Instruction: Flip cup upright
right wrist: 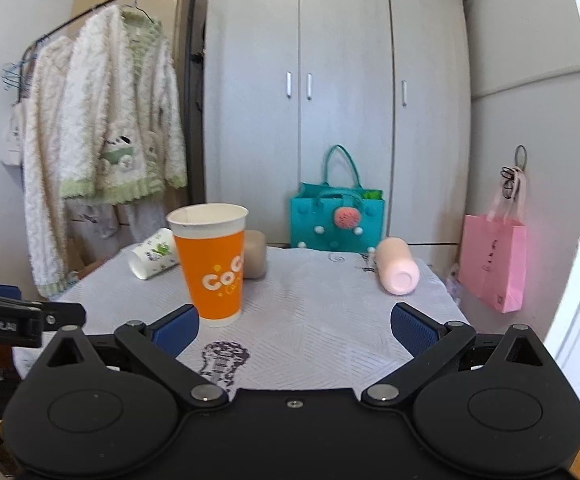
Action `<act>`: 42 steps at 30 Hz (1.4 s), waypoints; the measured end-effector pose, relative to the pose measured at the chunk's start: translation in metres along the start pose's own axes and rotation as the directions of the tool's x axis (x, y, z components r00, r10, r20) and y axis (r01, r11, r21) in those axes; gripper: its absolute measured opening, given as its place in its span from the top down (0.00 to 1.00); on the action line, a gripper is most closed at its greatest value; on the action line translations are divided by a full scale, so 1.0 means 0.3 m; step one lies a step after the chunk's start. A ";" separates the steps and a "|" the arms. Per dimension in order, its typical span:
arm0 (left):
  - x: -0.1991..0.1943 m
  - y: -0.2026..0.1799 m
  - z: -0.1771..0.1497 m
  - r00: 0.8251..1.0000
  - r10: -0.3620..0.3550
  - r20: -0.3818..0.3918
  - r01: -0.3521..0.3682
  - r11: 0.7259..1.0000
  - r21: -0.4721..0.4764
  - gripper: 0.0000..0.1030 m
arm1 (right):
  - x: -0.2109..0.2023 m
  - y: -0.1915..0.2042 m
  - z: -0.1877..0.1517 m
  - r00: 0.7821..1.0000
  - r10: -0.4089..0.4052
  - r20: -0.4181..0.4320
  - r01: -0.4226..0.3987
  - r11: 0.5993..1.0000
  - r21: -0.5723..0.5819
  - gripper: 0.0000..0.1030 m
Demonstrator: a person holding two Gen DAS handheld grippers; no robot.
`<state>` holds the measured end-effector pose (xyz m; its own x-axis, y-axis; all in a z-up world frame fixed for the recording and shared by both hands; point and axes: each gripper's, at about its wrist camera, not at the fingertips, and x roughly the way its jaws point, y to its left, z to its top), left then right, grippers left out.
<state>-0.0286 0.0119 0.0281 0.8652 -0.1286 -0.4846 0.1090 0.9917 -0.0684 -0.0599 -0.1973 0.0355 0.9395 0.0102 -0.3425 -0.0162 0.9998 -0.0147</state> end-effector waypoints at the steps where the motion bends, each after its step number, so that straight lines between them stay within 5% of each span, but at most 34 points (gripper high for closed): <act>1: 0.009 -0.001 0.002 1.000 -0.002 0.001 0.002 1.000 -0.003 0.00 | 0.009 0.003 -0.003 1.000 -0.008 -0.003 0.008 1.000 -0.003 0.00; 17: 0.147 0.027 0.006 0.999 0.047 -0.028 -0.048 0.998 -0.030 0.00 | 0.162 0.012 -0.031 0.995 -0.059 -0.078 0.059 0.998 -0.002 0.00; 23: 0.173 0.046 0.009 0.998 0.047 -0.038 -0.049 0.997 -0.059 0.00 | 0.177 0.019 -0.031 0.991 -0.122 -0.055 0.122 0.993 -0.005 0.00; 42: 0.164 0.042 -0.001 0.998 0.064 -0.022 -0.064 0.997 -0.047 0.00 | 0.172 0.044 -0.035 0.989 -0.137 -0.058 0.137 0.991 -0.009 0.00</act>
<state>0.0151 0.0180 0.0031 0.8593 -0.0654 -0.5073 0.0299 0.9965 -0.0779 -0.0153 -0.1839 0.0077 0.9112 -0.1283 -0.3915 0.1094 0.9915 -0.0703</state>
